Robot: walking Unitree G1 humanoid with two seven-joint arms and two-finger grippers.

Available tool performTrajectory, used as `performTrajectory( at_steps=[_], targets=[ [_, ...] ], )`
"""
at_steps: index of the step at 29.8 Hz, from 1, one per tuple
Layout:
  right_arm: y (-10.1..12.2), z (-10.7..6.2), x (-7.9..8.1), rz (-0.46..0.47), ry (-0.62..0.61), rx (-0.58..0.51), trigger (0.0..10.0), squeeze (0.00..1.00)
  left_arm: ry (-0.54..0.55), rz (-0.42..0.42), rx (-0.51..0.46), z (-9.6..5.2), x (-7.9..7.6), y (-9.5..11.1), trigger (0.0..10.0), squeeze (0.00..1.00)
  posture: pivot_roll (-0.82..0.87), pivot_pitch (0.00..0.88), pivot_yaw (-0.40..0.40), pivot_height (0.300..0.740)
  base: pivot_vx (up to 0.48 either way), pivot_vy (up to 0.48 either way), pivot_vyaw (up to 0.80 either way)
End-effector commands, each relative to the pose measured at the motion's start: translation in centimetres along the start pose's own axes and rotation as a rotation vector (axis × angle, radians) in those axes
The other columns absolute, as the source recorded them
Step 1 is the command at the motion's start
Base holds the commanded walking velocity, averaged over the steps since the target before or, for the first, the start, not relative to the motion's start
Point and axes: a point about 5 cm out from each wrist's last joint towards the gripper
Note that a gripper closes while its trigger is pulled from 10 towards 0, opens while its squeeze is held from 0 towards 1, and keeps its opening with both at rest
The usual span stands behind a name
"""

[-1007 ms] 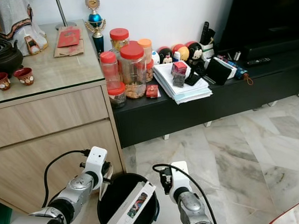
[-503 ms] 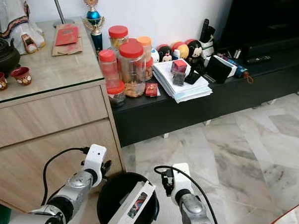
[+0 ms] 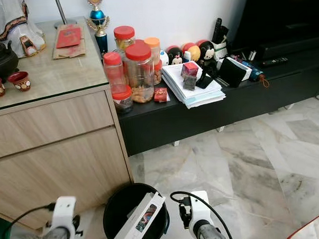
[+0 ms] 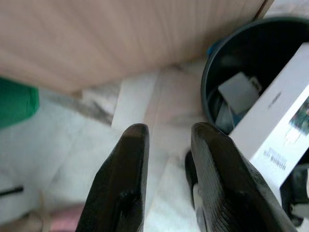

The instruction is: Picking trash to rubbish bin

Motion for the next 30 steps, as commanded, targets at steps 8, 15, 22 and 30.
performTrajectory(
  at_steps=[8, 15, 22, 30],
  targets=[
    [-1.1, -0.3, -0.2, 0.015, -0.031, 0.053, 10.0, 0.00, 0.000, -0.020, 0.036, -0.3, -0.1, -1.2, 10.0, 0.00, -0.04, 0.019, -0.010, 0.740, 0.000, 0.000, 0.00],
    [-1.6, -0.5, -0.4, 0.012, -0.041, 0.067, 10.0, 0.00, -0.003, -0.031, 0.011, -0.1, -0.1, -0.3, 10.0, 0.00, -0.04, 0.005, -0.006, 0.740, 0.000, 0.000, 0.00],
    [-1.8, -0.6, -0.5, 0.010, -0.044, 0.075, 10.0, 0.00, -0.012, -0.028, 0.012, 0.0, -0.4, -0.2, 10.0, 0.00, -0.04, 0.002, -0.007, 0.740, 0.000, 0.000, 0.00],
    [-1.7, -0.5, -0.4, 0.014, -0.046, 0.073, 10.0, 0.00, -0.023, -0.031, 0.010, -0.1, -0.8, -0.4, 10.0, 0.00, -0.04, 0.012, -0.009, 0.740, 0.000, 0.000, 0.00]
  ],
)
Point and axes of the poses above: a point about 5 cm out from each wrist's last joint towards the gripper, its own z axis pointing out of the wrist towards the gripper, its own y axis along the axis of the wrist's last joint, x = y × z, and after that the axes turned 4 degrees about z, right-handed
